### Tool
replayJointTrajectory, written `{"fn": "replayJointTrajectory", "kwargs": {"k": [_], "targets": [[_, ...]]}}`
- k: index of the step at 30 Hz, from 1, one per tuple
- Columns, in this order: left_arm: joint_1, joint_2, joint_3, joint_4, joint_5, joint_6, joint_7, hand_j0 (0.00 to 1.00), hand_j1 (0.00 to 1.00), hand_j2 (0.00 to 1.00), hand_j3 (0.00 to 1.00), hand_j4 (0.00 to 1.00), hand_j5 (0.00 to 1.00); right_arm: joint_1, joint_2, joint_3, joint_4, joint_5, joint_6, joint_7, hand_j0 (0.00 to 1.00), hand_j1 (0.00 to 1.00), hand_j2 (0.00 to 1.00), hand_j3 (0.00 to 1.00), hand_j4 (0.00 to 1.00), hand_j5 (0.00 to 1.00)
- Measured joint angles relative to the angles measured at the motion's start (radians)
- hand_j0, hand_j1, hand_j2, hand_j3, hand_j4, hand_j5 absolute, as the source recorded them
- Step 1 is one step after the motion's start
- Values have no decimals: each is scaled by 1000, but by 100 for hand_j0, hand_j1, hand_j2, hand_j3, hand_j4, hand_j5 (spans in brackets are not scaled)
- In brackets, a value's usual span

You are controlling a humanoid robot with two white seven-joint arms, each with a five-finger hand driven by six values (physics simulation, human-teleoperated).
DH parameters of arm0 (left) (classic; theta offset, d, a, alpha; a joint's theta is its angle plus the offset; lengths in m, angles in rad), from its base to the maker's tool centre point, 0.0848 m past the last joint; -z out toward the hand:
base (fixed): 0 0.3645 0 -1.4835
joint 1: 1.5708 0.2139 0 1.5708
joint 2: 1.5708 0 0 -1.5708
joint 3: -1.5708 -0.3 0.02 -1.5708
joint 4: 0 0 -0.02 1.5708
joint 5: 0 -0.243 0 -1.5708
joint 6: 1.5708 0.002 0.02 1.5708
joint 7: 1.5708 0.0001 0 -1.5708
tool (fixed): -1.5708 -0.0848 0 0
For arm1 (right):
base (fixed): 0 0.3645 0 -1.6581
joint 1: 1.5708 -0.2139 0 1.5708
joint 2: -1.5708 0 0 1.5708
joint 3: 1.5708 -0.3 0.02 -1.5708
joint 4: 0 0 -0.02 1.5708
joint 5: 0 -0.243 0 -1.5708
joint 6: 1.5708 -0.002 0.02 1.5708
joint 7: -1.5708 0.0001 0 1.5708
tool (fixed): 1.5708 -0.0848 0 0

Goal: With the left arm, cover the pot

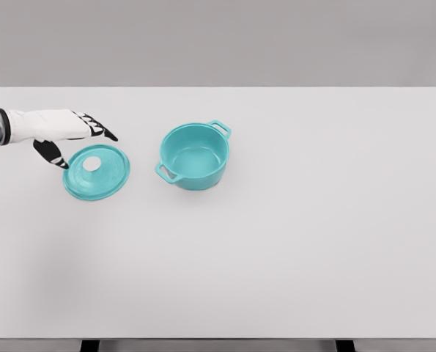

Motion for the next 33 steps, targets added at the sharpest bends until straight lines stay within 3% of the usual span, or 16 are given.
{"fn": "replayJointTrajectory", "kwargs": {"k": [14, 20, 33], "targets": [[20, -8, -27, -15, 1, 0, -3, 89, 89, 89, 89, 89, 89, 0, 0, 0, 0, 0, 0, 0, 100, 100, 100, 100, 100, 100], [21, -6, -37, -15, 1, 0, -3, 80, 80, 80, 80, 80, 80, 0, 0, 0, 0, 0, 0, 0, 100, 100, 100, 100, 100, 100], [25, -16, -40, -9, -3, 0, -3, 78, 78, 78, 78, 78, 78, 0, 0, 0, 0, 0, 0, 0, 100, 100, 100, 100, 100, 100]]}}
